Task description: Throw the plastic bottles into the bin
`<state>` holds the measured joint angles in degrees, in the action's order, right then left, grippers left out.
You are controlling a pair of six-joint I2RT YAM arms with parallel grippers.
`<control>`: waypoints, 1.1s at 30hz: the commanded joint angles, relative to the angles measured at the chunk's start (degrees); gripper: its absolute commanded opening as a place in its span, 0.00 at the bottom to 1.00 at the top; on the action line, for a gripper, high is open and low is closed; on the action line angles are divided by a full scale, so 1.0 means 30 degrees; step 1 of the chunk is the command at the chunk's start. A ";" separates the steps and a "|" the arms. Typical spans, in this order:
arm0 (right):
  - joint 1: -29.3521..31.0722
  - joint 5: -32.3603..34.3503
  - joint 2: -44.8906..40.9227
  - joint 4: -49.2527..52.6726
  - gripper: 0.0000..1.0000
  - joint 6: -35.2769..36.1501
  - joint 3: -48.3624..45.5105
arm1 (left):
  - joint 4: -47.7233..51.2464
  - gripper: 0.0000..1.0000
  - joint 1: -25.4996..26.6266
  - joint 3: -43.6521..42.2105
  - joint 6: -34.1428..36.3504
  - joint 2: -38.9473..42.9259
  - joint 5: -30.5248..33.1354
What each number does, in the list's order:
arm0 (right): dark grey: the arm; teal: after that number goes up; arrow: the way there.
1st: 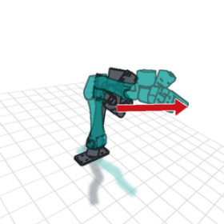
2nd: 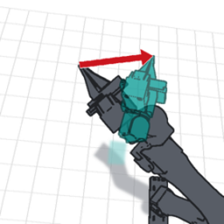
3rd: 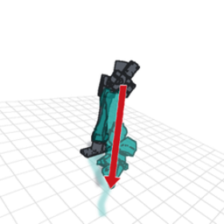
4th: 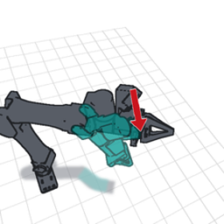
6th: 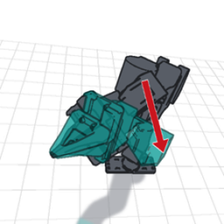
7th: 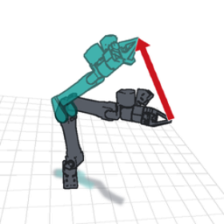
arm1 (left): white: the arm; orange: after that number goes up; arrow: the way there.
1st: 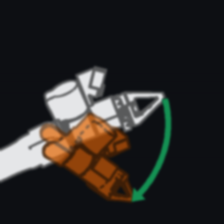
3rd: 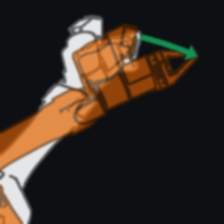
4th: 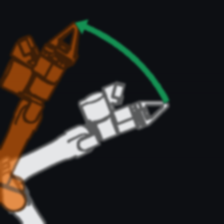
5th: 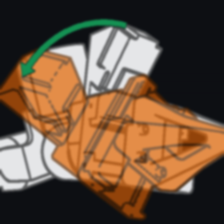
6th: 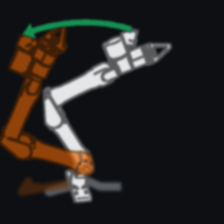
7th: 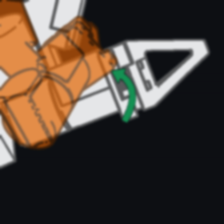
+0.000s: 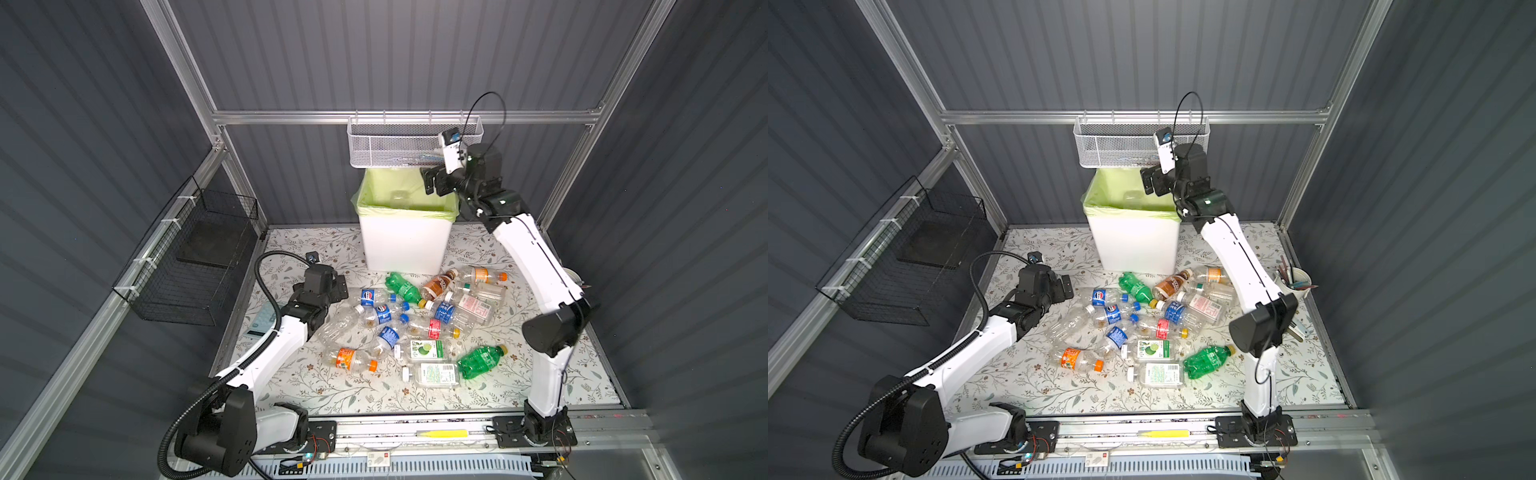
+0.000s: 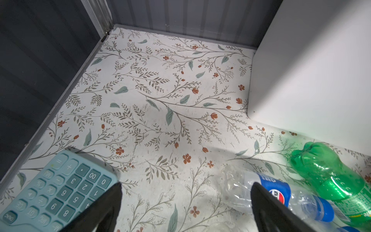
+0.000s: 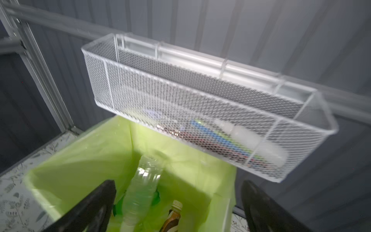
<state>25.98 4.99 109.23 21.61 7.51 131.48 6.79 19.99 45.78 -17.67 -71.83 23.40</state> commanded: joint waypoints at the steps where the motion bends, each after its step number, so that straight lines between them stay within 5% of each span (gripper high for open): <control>1: 0.0033 0.1051 -0.3357 -0.2457 0.99 -0.0109 -0.1856 | 0.0062 1.00 0.0511 0.0271 0.0959 0.0755 0.1019; 9: -0.0896 0.2894 -0.8573 -0.4463 0.99 -0.2928 -1.1033 | 0.0195 1.00 0.3972 0.0941 0.3796 0.0919 0.2552; 17: -0.4680 0.2272 -1.4258 -0.4898 0.99 -0.9188 -2.2119 | 0.1673 1.00 1.0277 0.2839 1.0049 -0.1023 0.1725; 24: -0.7089 0.1920 -1.7597 -0.4459 0.99 -1.2044 -2.8935 | 0.4878 1.00 1.3960 0.5486 1.3141 -0.4530 -0.2621; 33: -0.8846 0.1499 -2.0064 -0.4175 0.99 -1.4171 -3.3005 | 0.6404 0.98 1.6959 0.6401 1.3742 -0.6565 -0.5561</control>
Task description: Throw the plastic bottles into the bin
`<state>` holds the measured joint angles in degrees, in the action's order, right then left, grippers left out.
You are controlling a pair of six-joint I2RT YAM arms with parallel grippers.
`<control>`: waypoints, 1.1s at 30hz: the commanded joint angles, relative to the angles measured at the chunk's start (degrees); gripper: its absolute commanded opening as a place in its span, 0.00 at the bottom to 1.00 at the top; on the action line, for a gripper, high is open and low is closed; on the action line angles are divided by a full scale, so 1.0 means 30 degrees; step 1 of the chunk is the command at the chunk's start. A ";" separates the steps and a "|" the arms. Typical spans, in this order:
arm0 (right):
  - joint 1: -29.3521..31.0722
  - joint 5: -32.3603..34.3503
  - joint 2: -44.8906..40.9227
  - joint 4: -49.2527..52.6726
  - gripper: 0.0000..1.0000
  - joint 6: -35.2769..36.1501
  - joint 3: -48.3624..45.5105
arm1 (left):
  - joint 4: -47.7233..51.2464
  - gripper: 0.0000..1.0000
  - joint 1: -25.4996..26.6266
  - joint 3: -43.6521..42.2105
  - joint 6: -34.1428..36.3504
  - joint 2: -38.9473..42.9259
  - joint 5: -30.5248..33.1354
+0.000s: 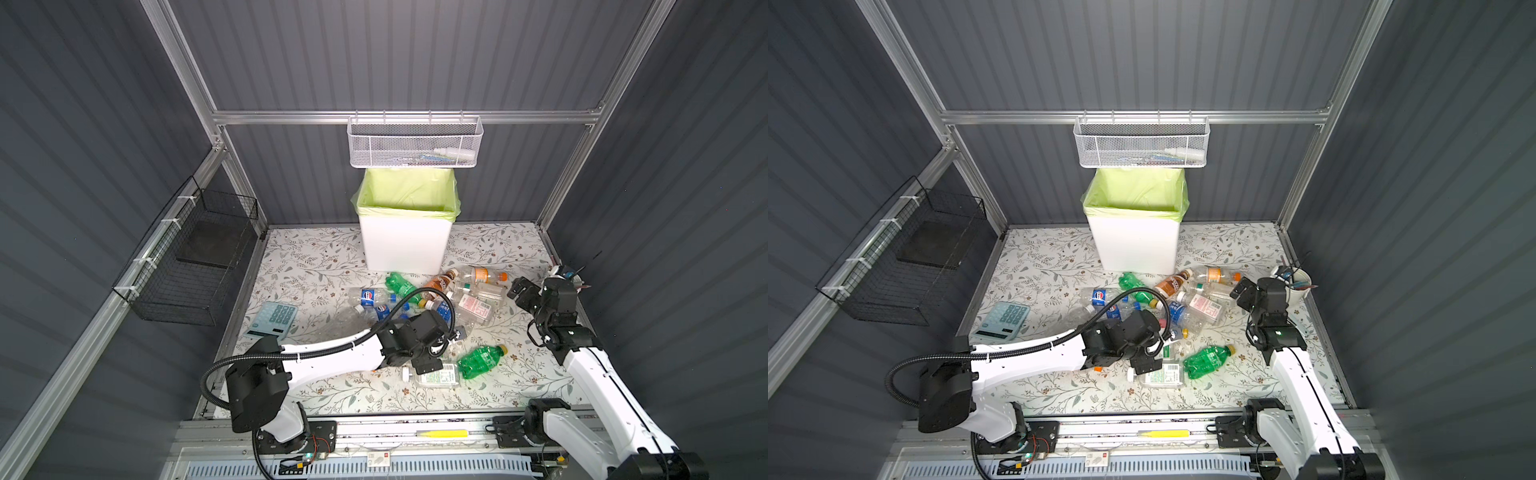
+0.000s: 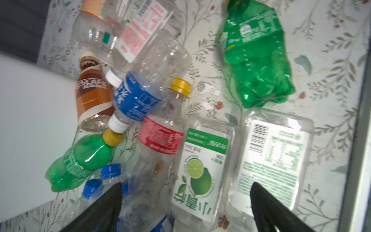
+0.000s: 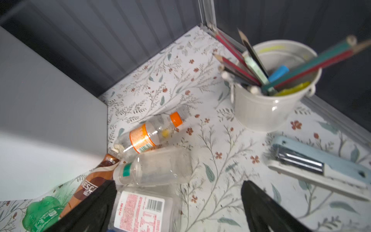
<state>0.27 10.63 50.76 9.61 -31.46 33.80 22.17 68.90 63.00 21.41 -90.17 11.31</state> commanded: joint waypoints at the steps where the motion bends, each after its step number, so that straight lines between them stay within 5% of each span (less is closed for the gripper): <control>1: -0.0350 -0.0472 -0.0689 -0.0155 0.99 -0.1307 -0.0675 | 0.1414 0.97 0.0902 0.0703 0.0725 -0.0646 -0.1691; 33: -0.0545 -0.1260 -0.0573 -0.0798 0.99 -0.2256 -0.1963 | 0.0694 0.86 0.1692 0.1295 0.1506 -0.4940 -0.2687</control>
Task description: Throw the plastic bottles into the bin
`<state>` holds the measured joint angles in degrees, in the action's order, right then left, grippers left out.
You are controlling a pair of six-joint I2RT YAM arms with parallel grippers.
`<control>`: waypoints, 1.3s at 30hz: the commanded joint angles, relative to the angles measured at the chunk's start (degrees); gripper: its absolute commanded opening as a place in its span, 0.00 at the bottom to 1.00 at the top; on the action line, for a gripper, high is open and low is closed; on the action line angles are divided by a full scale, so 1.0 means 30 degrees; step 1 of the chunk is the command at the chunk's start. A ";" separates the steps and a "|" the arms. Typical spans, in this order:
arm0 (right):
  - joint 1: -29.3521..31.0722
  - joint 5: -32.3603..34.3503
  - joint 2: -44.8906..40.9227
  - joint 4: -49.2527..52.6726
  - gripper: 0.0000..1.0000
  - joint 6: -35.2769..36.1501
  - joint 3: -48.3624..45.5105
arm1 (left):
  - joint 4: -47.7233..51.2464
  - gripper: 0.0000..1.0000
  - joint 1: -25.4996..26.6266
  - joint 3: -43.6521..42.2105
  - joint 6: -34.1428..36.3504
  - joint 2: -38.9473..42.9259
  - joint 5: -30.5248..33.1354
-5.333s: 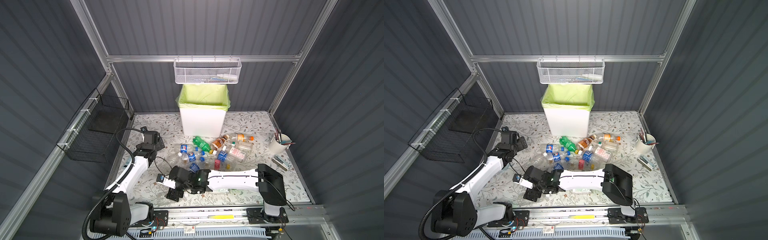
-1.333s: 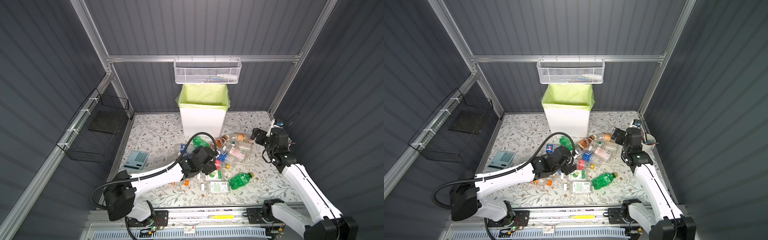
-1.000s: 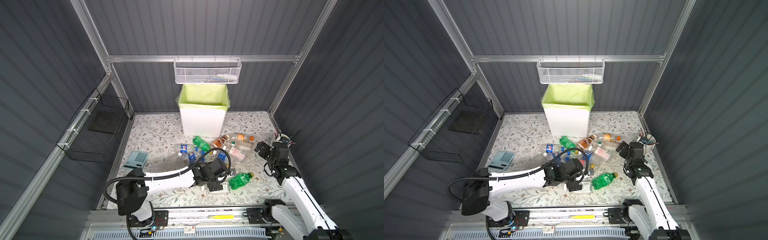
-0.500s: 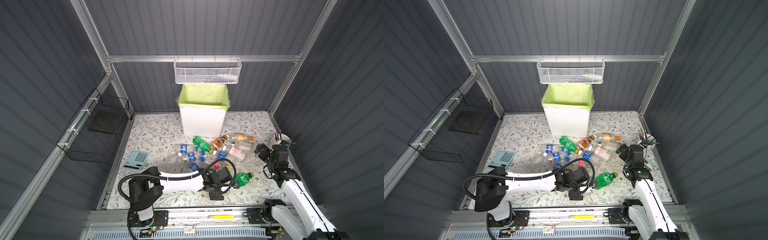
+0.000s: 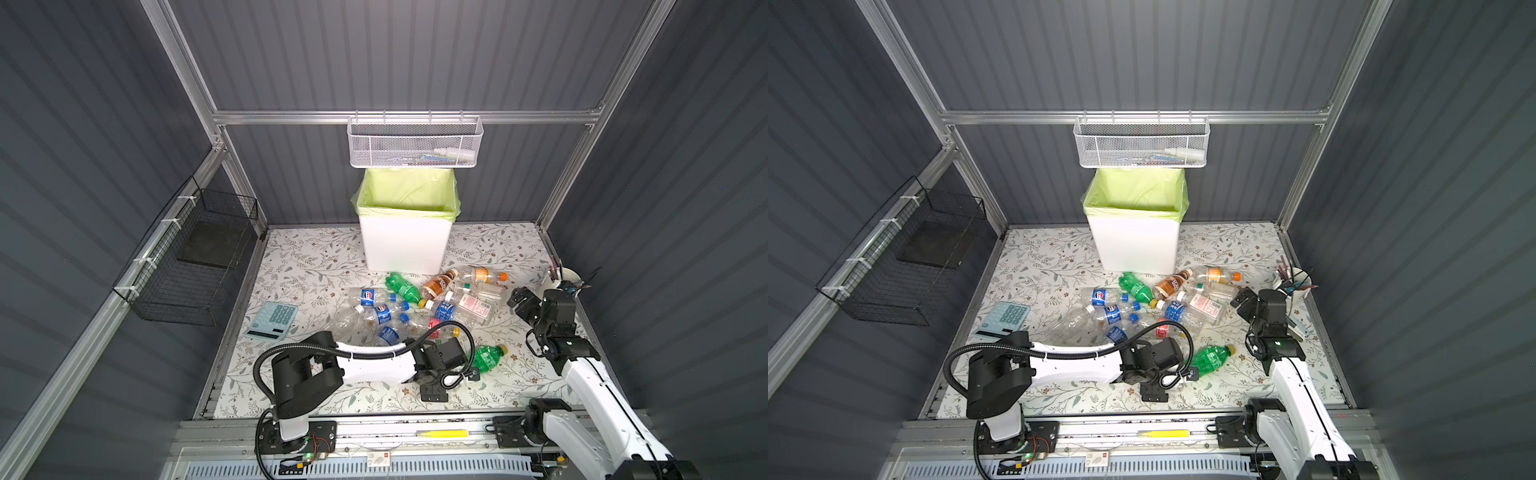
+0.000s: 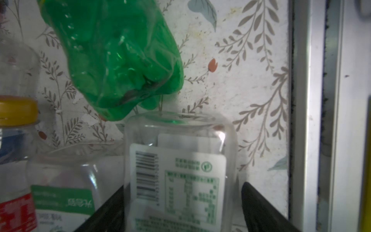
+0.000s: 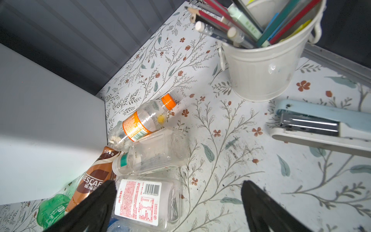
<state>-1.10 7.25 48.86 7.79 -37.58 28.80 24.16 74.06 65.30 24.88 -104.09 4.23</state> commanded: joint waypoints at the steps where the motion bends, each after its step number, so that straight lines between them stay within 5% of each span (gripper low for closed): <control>1: -0.0099 -0.0144 0.0062 -0.0221 0.99 -0.0224 -0.0338 | 0.0043 0.85 -0.0047 0.0547 0.0370 -0.0364 -0.0297; 21: -0.0159 -0.0223 -0.0083 -0.0404 0.99 -0.0065 -0.0485 | -0.0124 0.48 -0.0016 0.0811 -0.0112 0.1279 -0.0435; 29: -0.0218 -0.0048 -0.0603 -0.0280 0.99 0.0222 -0.0319 | -0.0270 0.40 -0.0466 0.2526 0.0349 0.5263 0.3605; 32: -0.0222 -0.0183 -0.0838 -0.0384 0.99 0.0223 -0.0202 | -0.2143 0.39 -0.1343 0.3913 0.1496 0.7054 0.6192; 39: -0.0218 -0.0888 -0.1325 -0.0218 0.99 0.0661 0.0325 | -1.0582 0.44 -0.3590 0.7279 0.4457 0.9346 0.6622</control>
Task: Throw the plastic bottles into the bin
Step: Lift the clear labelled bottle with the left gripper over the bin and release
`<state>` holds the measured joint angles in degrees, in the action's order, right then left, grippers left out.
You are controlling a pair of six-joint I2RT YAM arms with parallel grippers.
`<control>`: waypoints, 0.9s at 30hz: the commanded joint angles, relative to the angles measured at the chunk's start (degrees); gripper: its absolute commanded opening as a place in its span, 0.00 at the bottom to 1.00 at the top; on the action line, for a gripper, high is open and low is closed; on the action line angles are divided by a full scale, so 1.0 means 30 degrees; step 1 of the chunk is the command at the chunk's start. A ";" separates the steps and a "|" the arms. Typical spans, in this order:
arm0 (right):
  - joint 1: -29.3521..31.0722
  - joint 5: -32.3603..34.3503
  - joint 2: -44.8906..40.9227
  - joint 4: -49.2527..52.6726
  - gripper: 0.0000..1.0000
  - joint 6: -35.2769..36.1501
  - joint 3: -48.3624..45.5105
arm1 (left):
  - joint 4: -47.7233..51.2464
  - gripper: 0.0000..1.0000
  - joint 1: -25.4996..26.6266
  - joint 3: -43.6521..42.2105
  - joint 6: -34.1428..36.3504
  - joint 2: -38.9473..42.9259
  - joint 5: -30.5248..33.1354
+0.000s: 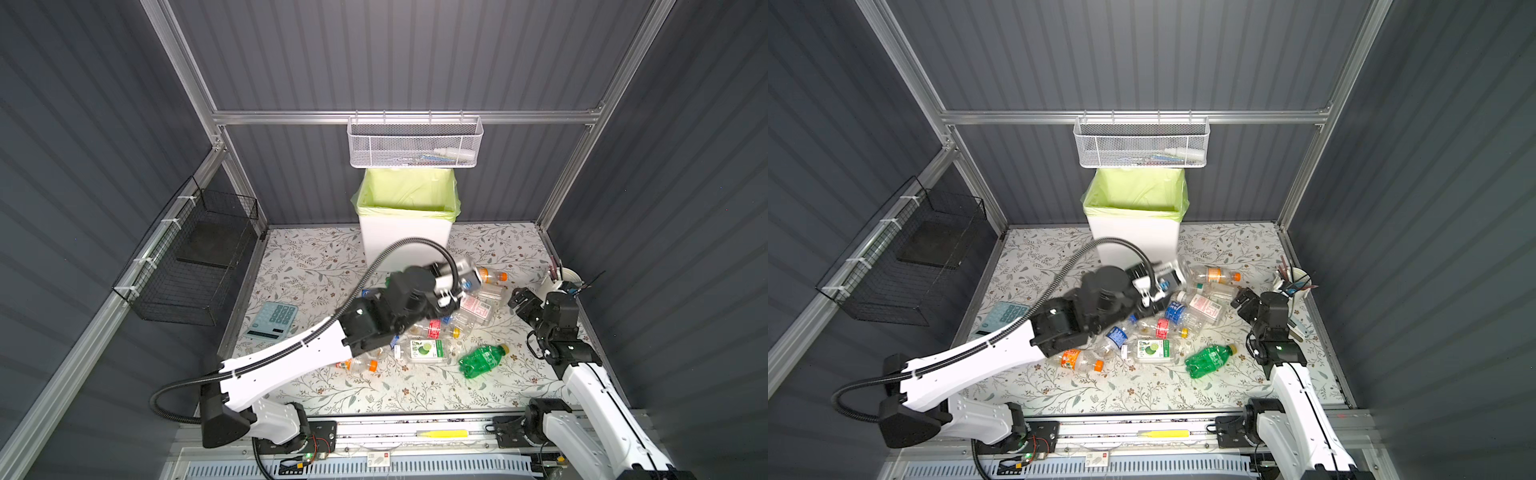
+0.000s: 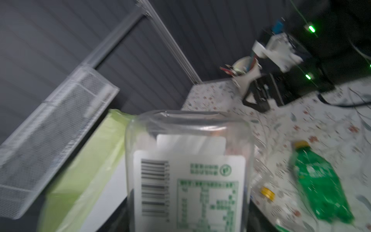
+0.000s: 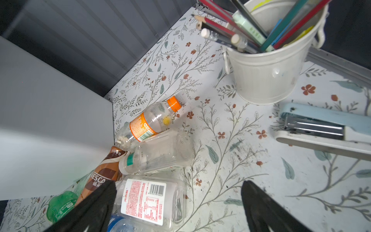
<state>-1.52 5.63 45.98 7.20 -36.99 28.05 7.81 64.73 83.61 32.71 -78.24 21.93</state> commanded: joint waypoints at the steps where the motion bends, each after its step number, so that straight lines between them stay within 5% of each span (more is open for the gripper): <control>1: -0.0080 -0.0345 -0.0512 0.0103 0.99 0.0523 0.0630 | -0.6691 0.44 -0.0617 0.1530 0.2266 0.0689 0.0386; 6: -0.0080 -0.0235 -0.1446 0.0470 0.99 0.0503 0.0716 | -0.8648 0.45 -0.2808 0.4730 0.0955 -0.1420 -0.2440; 12: -0.0055 -0.1058 -0.1574 0.0447 0.99 0.0292 0.0698 | -0.7933 0.49 -0.8266 0.8324 -0.5834 -0.7340 -0.4412; 17: -0.0050 -0.1947 -0.1168 0.0588 0.99 0.0183 0.0784 | -0.4077 0.80 -1.1084 1.3480 -1.0982 -1.2613 -0.5568; 19: -0.0043 -0.1727 -0.1404 0.0910 0.99 0.0246 0.0956 | -0.4768 0.99 -1.1117 1.3174 -1.1020 -1.2218 -0.5821; 27: -0.0021 -0.1433 -0.2681 0.3049 0.99 -0.2478 0.1054 | -0.7979 1.00 -1.1090 0.9663 -1.0815 -0.8084 -0.5784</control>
<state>-1.52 1.41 38.79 12.03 -39.79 29.82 -7.18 30.85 113.80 1.85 -112.68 5.91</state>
